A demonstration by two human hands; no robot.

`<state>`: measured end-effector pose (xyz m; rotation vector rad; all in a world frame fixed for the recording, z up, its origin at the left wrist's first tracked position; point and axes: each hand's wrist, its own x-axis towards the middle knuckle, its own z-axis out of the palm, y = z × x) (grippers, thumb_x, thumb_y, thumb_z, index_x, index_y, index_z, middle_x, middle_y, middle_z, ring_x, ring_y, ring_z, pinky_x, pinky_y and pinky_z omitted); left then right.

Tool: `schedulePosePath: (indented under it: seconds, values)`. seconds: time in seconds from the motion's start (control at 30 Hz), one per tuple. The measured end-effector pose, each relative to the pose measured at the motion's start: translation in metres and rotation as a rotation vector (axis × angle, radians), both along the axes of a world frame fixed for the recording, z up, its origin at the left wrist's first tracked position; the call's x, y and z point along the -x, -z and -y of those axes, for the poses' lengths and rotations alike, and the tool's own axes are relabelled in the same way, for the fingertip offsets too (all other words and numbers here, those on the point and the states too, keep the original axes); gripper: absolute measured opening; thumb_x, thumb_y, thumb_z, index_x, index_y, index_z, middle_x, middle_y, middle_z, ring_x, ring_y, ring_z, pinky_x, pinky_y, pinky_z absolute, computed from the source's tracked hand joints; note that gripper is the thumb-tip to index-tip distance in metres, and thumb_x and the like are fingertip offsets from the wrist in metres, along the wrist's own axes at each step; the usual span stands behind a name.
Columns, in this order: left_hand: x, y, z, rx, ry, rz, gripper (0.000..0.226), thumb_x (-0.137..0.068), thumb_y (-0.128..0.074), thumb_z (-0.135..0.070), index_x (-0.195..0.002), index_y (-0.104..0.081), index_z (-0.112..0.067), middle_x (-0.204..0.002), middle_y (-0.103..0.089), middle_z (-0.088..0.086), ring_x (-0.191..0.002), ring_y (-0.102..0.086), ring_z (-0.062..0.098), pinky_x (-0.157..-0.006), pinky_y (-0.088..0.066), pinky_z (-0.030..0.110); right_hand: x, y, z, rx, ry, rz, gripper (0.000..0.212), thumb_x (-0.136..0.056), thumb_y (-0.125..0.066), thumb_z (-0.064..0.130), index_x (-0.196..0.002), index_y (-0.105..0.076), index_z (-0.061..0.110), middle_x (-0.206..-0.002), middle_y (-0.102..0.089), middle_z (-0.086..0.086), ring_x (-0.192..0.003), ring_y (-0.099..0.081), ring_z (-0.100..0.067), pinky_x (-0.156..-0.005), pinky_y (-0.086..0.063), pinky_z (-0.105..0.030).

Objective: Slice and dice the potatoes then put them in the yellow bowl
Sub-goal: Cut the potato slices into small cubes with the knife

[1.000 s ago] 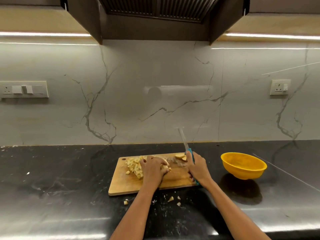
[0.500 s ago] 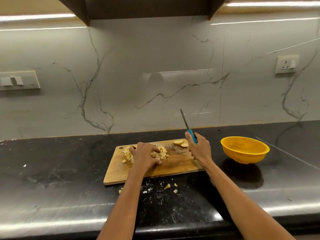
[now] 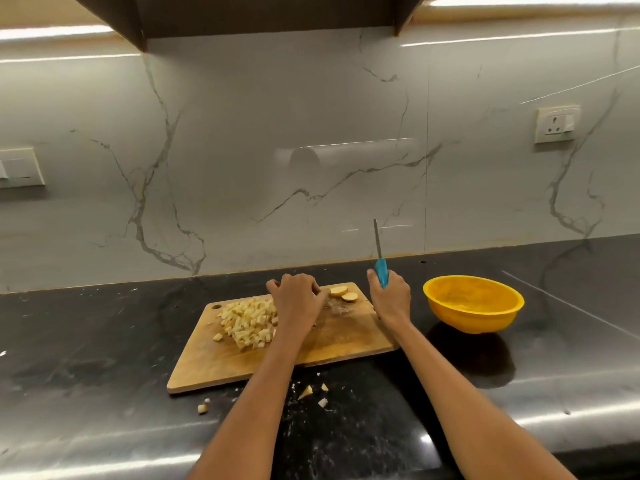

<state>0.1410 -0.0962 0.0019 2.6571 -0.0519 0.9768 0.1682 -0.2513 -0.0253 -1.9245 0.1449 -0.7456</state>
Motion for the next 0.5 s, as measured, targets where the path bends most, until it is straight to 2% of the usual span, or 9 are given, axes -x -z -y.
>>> schedulePosePath:
  seconds: [0.07, 0.13, 0.2, 0.3, 0.37, 0.5]
  values:
    - [-0.014, -0.001, 0.01, 0.031, 0.049, -0.019, 0.022, -0.088, -0.06, -0.038, -0.092, -0.07, -0.019, -0.092, -0.067, -0.004, -0.097, -0.056, 0.013, -0.092, -0.032, 0.034, -0.007, 0.001, 0.002, 0.028, 0.011, 0.015, 0.031, -0.097, -0.05, 0.037, -0.082, -0.051, 0.01, -0.068, -0.046, 0.001, -0.056, -0.041, -0.006, -0.05, -0.03, -0.016]
    - [-0.031, -0.001, 0.018, 0.129, 0.163, -0.077, 0.021, -0.089, -0.061, -0.028, -0.103, -0.067, -0.014, -0.104, -0.067, 0.002, -0.102, -0.059, 0.016, -0.094, -0.04, 0.032, -0.013, 0.003, 0.002, 0.059, 0.017, 0.03, 0.031, -0.097, -0.05, 0.038, -0.082, -0.052, 0.01, -0.068, -0.048, 0.0, -0.055, -0.042, -0.006, -0.05, -0.03, -0.015]
    - [-0.045, -0.003, 0.023, 0.242, 0.268, -0.237, 0.036, -0.089, -0.062, -0.021, -0.123, -0.057, -0.01, -0.124, -0.06, 0.008, -0.115, -0.055, 0.02, -0.098, -0.041, 0.03, -0.018, 0.004, 0.001, 0.075, 0.016, 0.044, 0.031, -0.096, -0.05, 0.039, -0.085, -0.054, 0.01, -0.07, -0.05, 0.0, -0.055, -0.043, -0.006, -0.051, -0.033, -0.016]
    - [-0.066, -0.003, 0.031, 0.243, 0.29, -0.527, 0.06, -0.088, -0.063, -0.023, -0.141, -0.038, -0.011, -0.145, -0.041, 0.01, -0.132, -0.041, 0.025, -0.108, -0.035, 0.036, -0.024, 0.004, -0.001, 0.084, -0.001, 0.061, 0.032, -0.096, -0.05, 0.04, -0.087, -0.055, 0.01, -0.071, -0.051, 0.0, -0.057, -0.045, -0.007, -0.054, -0.036, -0.018]
    - [-0.074, -0.004, 0.034, 0.231, 0.274, -0.617, 0.063, -0.088, -0.063, -0.022, -0.142, -0.034, -0.01, -0.147, -0.038, 0.01, -0.132, -0.04, 0.027, -0.11, -0.035, 0.038, -0.024, 0.003, -0.002, 0.106, -0.009, 0.067, 0.032, -0.096, -0.049, 0.041, -0.088, -0.055, 0.01, -0.072, -0.052, 0.0, -0.056, -0.045, -0.007, -0.054, -0.035, -0.018]
    - [-0.083, -0.002, 0.033, 0.223, 0.277, -0.641, 0.054, -0.09, -0.059, -0.017, -0.139, -0.039, -0.009, -0.143, -0.042, 0.011, -0.129, -0.043, 0.026, -0.106, -0.036, 0.036, -0.024, 0.001, -0.002, 0.117, -0.008, 0.065, 0.033, -0.096, -0.048, 0.041, -0.088, -0.055, 0.01, -0.071, -0.05, 0.001, -0.054, -0.042, -0.006, -0.051, -0.03, -0.015]
